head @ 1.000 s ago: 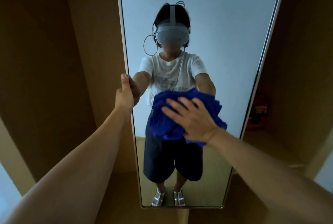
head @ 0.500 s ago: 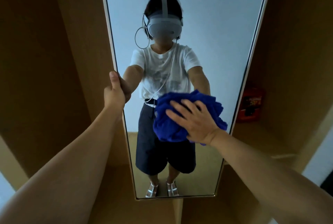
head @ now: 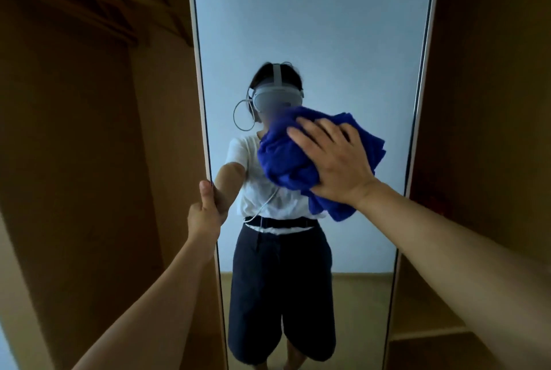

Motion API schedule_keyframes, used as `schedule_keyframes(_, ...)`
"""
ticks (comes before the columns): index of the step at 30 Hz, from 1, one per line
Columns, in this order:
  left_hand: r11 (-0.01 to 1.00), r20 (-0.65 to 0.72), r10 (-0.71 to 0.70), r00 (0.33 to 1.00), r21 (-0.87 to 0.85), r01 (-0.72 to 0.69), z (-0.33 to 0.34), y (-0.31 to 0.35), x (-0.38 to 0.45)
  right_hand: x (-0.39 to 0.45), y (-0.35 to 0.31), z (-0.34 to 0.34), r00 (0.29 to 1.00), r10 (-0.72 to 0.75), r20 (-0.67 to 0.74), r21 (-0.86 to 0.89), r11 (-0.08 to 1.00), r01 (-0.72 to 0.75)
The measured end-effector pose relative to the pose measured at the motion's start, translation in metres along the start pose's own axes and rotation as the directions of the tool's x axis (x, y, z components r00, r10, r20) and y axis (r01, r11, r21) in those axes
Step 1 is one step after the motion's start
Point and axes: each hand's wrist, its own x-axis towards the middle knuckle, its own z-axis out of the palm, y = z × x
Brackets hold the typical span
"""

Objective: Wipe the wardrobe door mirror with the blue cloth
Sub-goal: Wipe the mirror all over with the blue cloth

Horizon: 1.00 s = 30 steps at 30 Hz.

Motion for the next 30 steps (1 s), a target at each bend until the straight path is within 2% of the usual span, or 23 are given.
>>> schedule_keyframes(4, 0.994, -0.067, 0.09, 0.994, 0.072, -0.086, -0.002, 0.003, -0.002, 0.043, 0.029, -0.015, 0.973, 0.2, -0.119, 0.01, 0.98, -0.2)
schedule_keyframes(8, 0.979, -0.158, 0.204, 0.966, 0.04, -0.2, 0.005, 0.015, -0.006, 0.065, 0.058, -0.026, 0.874, 0.442, -0.201, 0.031, 0.895, -0.446)
schedule_keyframes(14, 0.933, -0.163, 0.337, 0.927, -0.075, -0.353, 0.014, 0.058, -0.005, 0.062, 0.078, -0.031, 0.606, 0.739, -0.295, 0.172, 0.665, -0.727)
schedule_keyframes(18, 0.941, -0.17, 0.318, 0.933, -0.063, -0.332, 0.015, 0.059, 0.004, 0.052, 0.098, -0.036, 0.354, 0.835, -0.421, 0.317, 0.501, -0.805)
schedule_keyframes(19, 0.943, -0.175, 0.316, 0.932, -0.054, -0.33, 0.015, 0.057, 0.006, 0.05, 0.105, -0.038, 0.311, 0.869, -0.386, 0.365, 0.453, -0.813)
schedule_keyframes(21, 0.941, -0.207, 0.323, 0.924, -0.032, -0.336, 0.017, 0.054, 0.008, 0.044, 0.12, -0.041, 0.275, 0.948, -0.158, 0.565, 0.315, -0.763)
schedule_keyframes(23, 0.939, -0.244, 0.33, 0.912, -0.015, -0.343, 0.018, 0.055, 0.007, 0.039, 0.133, -0.049, 0.286, 0.947, 0.147, 0.794, 0.06, -0.605)
schedule_keyframes(24, 0.939, -0.254, 0.33, 0.909, -0.009, -0.343, 0.019, 0.056, 0.007, 0.034, 0.139, -0.052, 0.31, 0.91, 0.276, 0.852, -0.083, -0.517)
schedule_keyframes(25, 0.94, -0.261, 0.329, 0.908, -0.003, -0.341, 0.02, 0.056, 0.007, 0.027, 0.144, -0.056, 0.34, 0.86, 0.382, 0.864, -0.201, -0.462)
schedule_keyframes(27, 0.941, -0.276, 0.331, 0.902, 0.022, -0.338, 0.02, 0.055, 0.008, 0.009, 0.144, -0.059, 0.38, 0.748, 0.544, 0.808, -0.345, -0.477)
schedule_keyframes(30, 0.942, -0.291, 0.33, 0.898, 0.041, -0.333, 0.021, 0.054, 0.009, -0.022, 0.13, -0.055, 0.331, 0.619, 0.712, 0.673, -0.468, -0.573)
